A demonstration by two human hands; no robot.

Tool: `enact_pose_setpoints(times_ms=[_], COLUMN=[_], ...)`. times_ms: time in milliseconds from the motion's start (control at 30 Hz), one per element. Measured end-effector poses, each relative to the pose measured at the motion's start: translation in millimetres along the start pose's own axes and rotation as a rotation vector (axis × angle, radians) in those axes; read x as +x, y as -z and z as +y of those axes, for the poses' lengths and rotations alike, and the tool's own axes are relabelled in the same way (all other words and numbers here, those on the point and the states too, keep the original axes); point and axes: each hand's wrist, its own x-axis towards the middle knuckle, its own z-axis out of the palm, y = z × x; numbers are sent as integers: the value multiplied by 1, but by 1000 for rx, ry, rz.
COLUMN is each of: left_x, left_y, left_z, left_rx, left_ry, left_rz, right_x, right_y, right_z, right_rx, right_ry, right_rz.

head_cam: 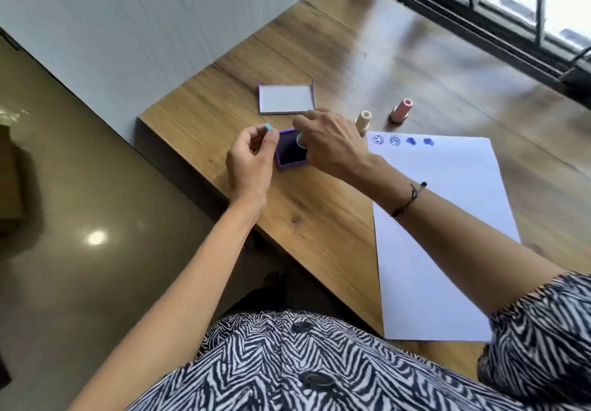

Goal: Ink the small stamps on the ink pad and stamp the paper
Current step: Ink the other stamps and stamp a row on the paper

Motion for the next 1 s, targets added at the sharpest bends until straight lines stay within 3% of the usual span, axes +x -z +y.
enact_pose_setpoints(times_ms=[367, 467, 567, 700, 833, 1000], left_x=[-3, -15, -34, -59, -73, -77], left_y=[2, -1, -13, -52, -106, -139], left_z=[3, 6, 10, 19, 25, 16], left_rx=[-6, 23, 6, -28, 201, 494], left_ry=[-12, -78, -177, -269, -434, -461], left_rz=[-23, -5, -45, -298, -625, -855], right_x=[-1, -3, -21, -68, -106, -123], right_y=[-3, 3, 11, 30, 45, 47], right_z=[1, 0, 6, 34, 80, 117], right_rx=[2, 35, 100, 173, 144, 132], right_ry=[-8, -42, -128, -348, -564, -733], right_rz=[27, 14, 125, 347, 378, 440])
